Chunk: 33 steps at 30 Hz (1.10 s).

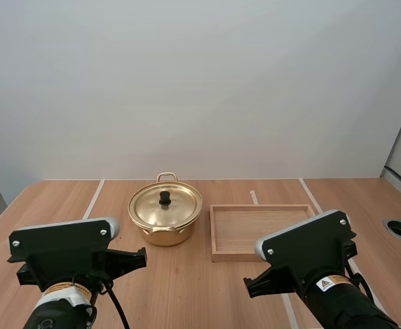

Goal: Open the pot, put the grape inside, and close it

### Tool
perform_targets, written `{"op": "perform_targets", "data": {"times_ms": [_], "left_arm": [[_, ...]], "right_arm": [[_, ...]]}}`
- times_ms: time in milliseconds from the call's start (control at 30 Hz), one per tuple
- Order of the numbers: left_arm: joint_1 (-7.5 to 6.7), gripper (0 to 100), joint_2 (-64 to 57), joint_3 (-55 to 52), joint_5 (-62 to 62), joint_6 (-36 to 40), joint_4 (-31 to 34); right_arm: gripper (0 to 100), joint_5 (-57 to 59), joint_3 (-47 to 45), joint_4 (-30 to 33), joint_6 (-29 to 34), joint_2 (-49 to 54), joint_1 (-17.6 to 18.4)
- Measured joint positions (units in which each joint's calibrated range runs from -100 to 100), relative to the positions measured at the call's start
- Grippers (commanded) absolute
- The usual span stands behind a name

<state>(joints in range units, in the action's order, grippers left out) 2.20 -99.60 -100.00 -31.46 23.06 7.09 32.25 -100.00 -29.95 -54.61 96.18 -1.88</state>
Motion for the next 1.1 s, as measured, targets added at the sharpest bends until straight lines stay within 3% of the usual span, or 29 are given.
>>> {"op": "perform_targets", "data": {"times_ms": [167,233,433,533,1100], "left_arm": [[0.0,0,0.0,0.0,0.0,0.0,0.0],[0.0,0,0.0,0.0,0.0,0.0,0.0],[0.0,0,0.0,0.0,0.0,0.0,0.0],[0.0,0,0.0,0.0,0.0,0.0,0.0],[0.0,0,0.0,0.0,0.0,0.0,0.0]], "right_arm": [[0,-0.8,0.0,1.0,0.4,0.0,0.0],[0,-1.3,0.0,3.2,3.6,0.0,0.0],[0,-2.1,0.0,21.3,27.8,0.1,0.0],[0,-2.1,0.0,26.3,34.3,1.4,0.0],[0,-0.7,0.0,27.8,36.6,3.4,0.0]]}}
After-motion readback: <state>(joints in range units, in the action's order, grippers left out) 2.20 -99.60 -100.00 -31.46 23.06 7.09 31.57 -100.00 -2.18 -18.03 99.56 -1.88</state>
